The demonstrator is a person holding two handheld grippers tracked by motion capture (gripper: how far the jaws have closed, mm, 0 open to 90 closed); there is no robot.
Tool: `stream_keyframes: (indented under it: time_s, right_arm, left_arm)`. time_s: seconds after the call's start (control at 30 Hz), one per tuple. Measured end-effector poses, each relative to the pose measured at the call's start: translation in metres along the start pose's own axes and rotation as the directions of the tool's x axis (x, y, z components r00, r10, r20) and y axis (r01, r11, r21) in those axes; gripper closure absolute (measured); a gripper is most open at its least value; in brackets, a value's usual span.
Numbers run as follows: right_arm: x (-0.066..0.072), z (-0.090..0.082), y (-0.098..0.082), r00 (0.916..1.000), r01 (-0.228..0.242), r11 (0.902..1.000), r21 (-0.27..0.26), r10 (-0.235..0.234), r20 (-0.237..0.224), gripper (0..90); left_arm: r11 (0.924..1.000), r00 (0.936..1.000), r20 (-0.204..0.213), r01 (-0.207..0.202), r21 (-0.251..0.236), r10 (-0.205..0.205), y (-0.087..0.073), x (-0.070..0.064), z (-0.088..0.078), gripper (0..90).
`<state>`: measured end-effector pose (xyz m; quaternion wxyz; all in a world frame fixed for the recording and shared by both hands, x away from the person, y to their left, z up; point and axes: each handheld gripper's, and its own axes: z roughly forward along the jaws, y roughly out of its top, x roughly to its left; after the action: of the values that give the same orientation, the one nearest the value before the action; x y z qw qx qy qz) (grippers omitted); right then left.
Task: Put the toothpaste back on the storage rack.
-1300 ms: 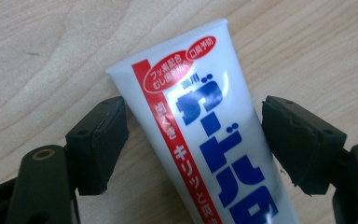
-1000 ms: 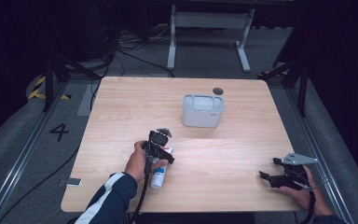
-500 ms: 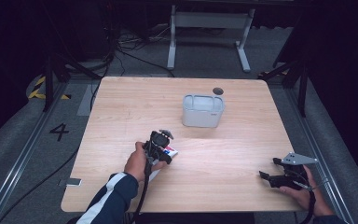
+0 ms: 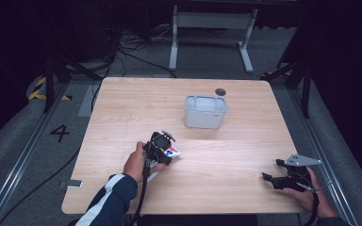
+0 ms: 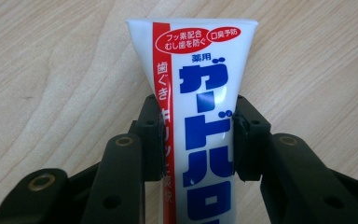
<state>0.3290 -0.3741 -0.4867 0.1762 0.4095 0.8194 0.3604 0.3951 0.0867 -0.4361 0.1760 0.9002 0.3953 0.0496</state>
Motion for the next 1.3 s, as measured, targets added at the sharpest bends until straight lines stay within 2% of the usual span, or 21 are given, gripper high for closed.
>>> stream_keyframes:
  time_s: [0.13, 0.37, 0.63, 0.7, 0.8, 0.9, 0.97, 1.0, 1.13, 1.23, 1.3]
  right_arm:
    - [0.0, 0.0, 0.0, 1.0, -0.001, 1.0, 0.001, 0.001, 0.0, 14.5]
    - [0.0, 0.0, 0.0, 1.0, -0.001, 1.0, 0.0, 0.001, 0.0, 14.5]
    - [0.0, 0.0, 0.0, 1.0, 0.0, 1.0, 0.0, 0.0, 0.001, 14.5]
    - [0.0, 0.0, 0.0, 1.0, 0.0, 1.0, 0.0, 0.0, 0.0, 14.5]
    - [0.0, 0.0, 0.0, 1.0, -0.001, 1.0, 0.001, 0.001, 0.0, 14.5]
    - [0.0, 0.0, 0.0, 1.0, 0.0, 1.0, 0.0, 0.0, 0.0, 14.5]
    - [0.0, 0.0, 0.0, 1.0, 0.0, 1.0, 0.0, 0.0, 0.0, 14.5]
    - [0.0, 0.0, 0.0, 1.0, 0.0, 1.0, 0.0, 0.0, 0.0, 14.5]
    - [0.0, 0.0, 0.0, 1.0, 0.0, 1.0, 0.0, 0.0, 0.0, 14.5]
    - [0.0, 0.0, 0.0, 1.0, 0.0, 1.0, 0.0, 0.0, 0.0, 14.5]
    - [0.0, 0.0, 0.0, 1.0, 0.0, 1.0, 0.0, 0.0, 0.0, 14.5]
  left_arm:
    - [0.9998, 1.0, -0.002, -0.006, -0.019, 0.006, -0.001, 0.0, -0.005, 63.5]
    - [0.9965, 0.9997, -0.005, -0.025, -0.08, 0.025, -0.004, 0.001, -0.017, 64.2]
    - [0.9881, 0.9993, -0.021, -0.035, -0.15, 0.032, -0.005, 0.003, -0.029, 65.0]
    - [0.9829, 0.9993, -0.024, -0.033, -0.181, 0.029, -0.006, 0.004, -0.033, 65.0]
    - [0.9711, 0.9995, -0.029, -0.019, -0.238, 0.012, -0.008, 0.006, -0.039, 65.1]
    - [0.9615, 0.9996, -0.027, -0.01, -0.275, 0.003, -0.008, 0.009, -0.044, 65.1]
    - [0.9599, 0.9998, -0.022, -0.008, -0.28, 0.002, -0.008, 0.009, -0.046, 65.1]
    - [0.9554, 0.9999, -0.015, -0.003, -0.295, -0.002, -0.009, 0.01, -0.047, 65.1]
    - [0.9496, 0.9998, -0.018, -0.01, -0.313, 0.005, -0.007, 0.011, -0.05, 65.1]
    - [0.938, 0.9999, -0.015, -0.012, -0.347, 0.008, -0.006, 0.013, -0.054, 65.1]
    - [0.9339, 0.9999, -0.009, -0.009, -0.357, 0.007, -0.004, 0.014, -0.057, 65.1]
